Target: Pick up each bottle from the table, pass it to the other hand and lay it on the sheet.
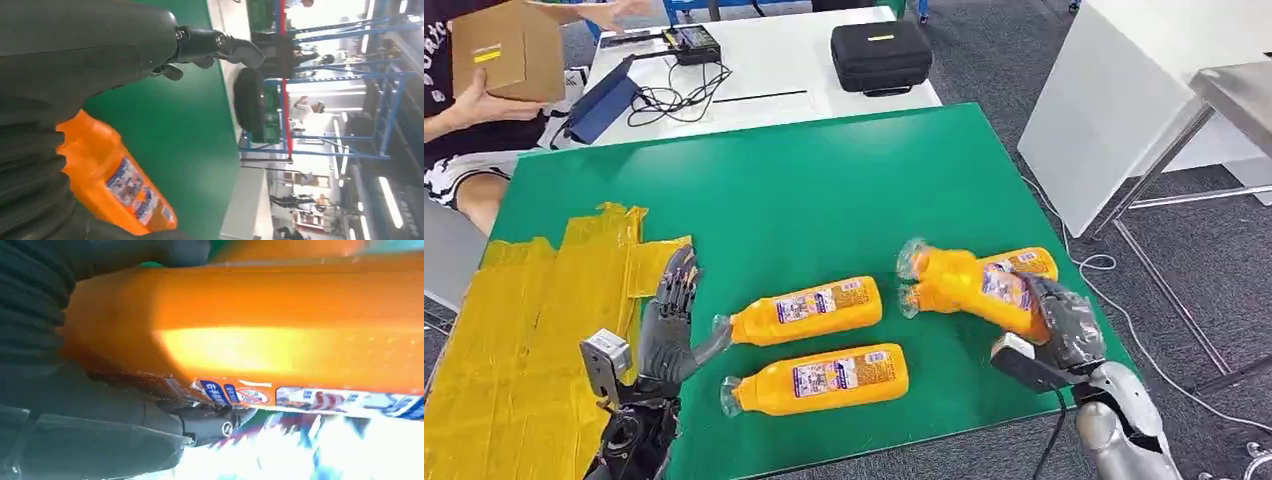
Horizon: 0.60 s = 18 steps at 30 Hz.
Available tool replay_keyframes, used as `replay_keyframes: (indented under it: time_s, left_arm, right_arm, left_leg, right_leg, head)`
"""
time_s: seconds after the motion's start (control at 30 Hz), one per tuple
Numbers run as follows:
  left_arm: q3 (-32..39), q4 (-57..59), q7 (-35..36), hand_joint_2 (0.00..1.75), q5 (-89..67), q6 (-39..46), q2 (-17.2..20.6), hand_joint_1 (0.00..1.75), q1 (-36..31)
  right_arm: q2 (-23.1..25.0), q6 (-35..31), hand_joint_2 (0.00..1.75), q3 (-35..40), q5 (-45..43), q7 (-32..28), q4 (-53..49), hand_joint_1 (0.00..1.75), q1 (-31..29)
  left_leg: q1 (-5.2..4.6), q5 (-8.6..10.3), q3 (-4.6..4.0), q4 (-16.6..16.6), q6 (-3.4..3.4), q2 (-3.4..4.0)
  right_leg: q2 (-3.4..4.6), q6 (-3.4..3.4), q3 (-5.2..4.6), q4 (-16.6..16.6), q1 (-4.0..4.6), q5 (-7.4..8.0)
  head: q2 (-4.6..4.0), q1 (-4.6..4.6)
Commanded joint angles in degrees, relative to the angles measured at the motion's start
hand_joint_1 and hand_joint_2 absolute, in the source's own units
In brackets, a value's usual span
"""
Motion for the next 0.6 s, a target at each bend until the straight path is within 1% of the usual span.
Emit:
replay_keyframes:
  time_s: [0.03,0.13,0.2,0.3,0.33,0.37,0.4,0.43,0.5,0.57,0.6]
  left_arm:
    - [-1.15,1.96,1.68,1.75,-1.67,0.91,-0.26,0.00,-2.35]
    - [-3.18,3.08,2.68,1.75,-3.31,0.91,0.15,0.00,-4.55]
    - [-4.67,3.08,3.63,1.75,-3.94,0.08,0.13,0.00,-5.49]
    - [-8.39,2.58,5.19,1.75,-5.63,-1.88,0.08,0.00,-7.92]
    - [-9.99,2.21,6.06,1.75,-7.07,-2.11,-0.10,0.00,-9.11]
    - [-10.53,1.67,6.59,1.75,-7.40,-1.96,-0.45,0.00,-9.50]
    - [-10.71,1.25,7.08,1.75,-7.44,-1.73,-0.55,0.00,-9.54]
    - [-10.71,1.25,7.08,1.75,-7.44,-1.73,-0.55,0.00,-9.54]
    - [-10.81,1.15,6.97,1.75,-7.49,-1.67,-0.21,0.00,-9.27]
    - [-11.21,0.98,6.67,1.75,-7.63,-2.09,-0.04,0.00,-9.39]
    - [-11.86,0.05,6.51,1.75,-7.72,-2.75,-0.11,0.00,-9.66]
  right_arm:
    - [11.46,-5.98,1.75,-6.12,-5.64,-1.66,-7.60,1.75,3.29]
    - [12.83,-7.74,1.75,-5.36,-9.07,-2.97,-6.04,1.75,1.17]
    - [13.96,-7.11,1.75,-3.94,-10.43,-2.96,-4.59,1.75,-0.15]
    - [16.17,-6.68,1.75,-0.58,-12.74,-3.90,0.39,1.75,-3.44]
    - [17.30,-4.70,1.75,1.70,-14.46,-4.25,3.45,1.75,-5.56]
    - [18.04,-5.15,1.75,3.05,-14.64,-4.69,5.64,1.75,-6.92]
    - [18.37,-6.32,1.75,3.92,-14.52,-4.88,7.00,1.75,-7.68]
    - [18.37,-6.32,1.75,3.92,-14.52,-4.88,7.00,1.75,-7.68]
    - [17.58,-6.61,1.75,4.35,-15.12,-4.81,6.58,1.75,-7.34]
    - [17.69,-4.98,1.75,5.27,-16.19,-4.85,6.83,1.75,-7.72]
    - [18.93,-3.68,1.75,6.93,-16.39,-4.85,9.47,1.75,-9.89]
  left_leg:
    - [0.06,-0.06,0.13,-0.01,-0.11,0.00]
    - [0.11,-0.16,0.22,0.04,-0.18,0.10]
    - [0.13,-0.17,0.23,0.08,-0.20,0.16]
    - [0.11,-0.11,0.18,0.05,-0.18,0.16]
    - [0.12,-0.10,0.15,0.05,-0.17,0.21]
    - [0.25,-0.29,0.39,0.20,-0.33,0.34]
    - [0.27,-0.31,0.39,0.23,-0.36,0.43]
    - [0.15,-0.08,0.06,0.08,-0.15,0.37]
    - [0.18,-0.13,0.15,0.08,-0.20,0.41]
    - [0.11,-0.07,0.21,-0.02,-0.16,0.25]
    - [0.12,-0.10,0.27,-0.01,-0.19,0.36]
  right_leg:
    - [-0.07,-0.09,0.15,-0.03,0.07,-0.07]
    - [-0.02,-0.14,0.27,-0.01,0.12,-0.13]
    - [0.02,-0.16,0.28,0.01,0.15,-0.11]
    - [0.05,-0.14,0.21,-0.01,0.13,-0.05]
    - [0.09,-0.13,0.18,-0.01,0.13,-0.02]
    - [0.12,-0.26,0.43,0.06,0.27,-0.17]
    - [0.19,-0.28,0.42,0.09,0.30,-0.16]
    - [0.27,-0.12,0.07,-0.03,0.16,0.07]
    - [0.28,-0.15,0.18,-0.01,0.19,0.02]
    - [0.12,-0.12,0.22,-0.06,0.11,0.00]
    - [0.18,-0.14,0.24,-0.05,0.13,-0.01]
  head:
    - [0.00,-0.02]
    - [0.00,-0.02]
    - [0.00,0.00]
    - [0.00,-0.02]
    - [0.00,-0.02]
    - [0.00,-0.04]
    - [0.00,-0.04]
    - [0.00,-0.02]
    - [0.00,-0.02]
    - [0.00,-0.02]
    - [0.00,-0.02]
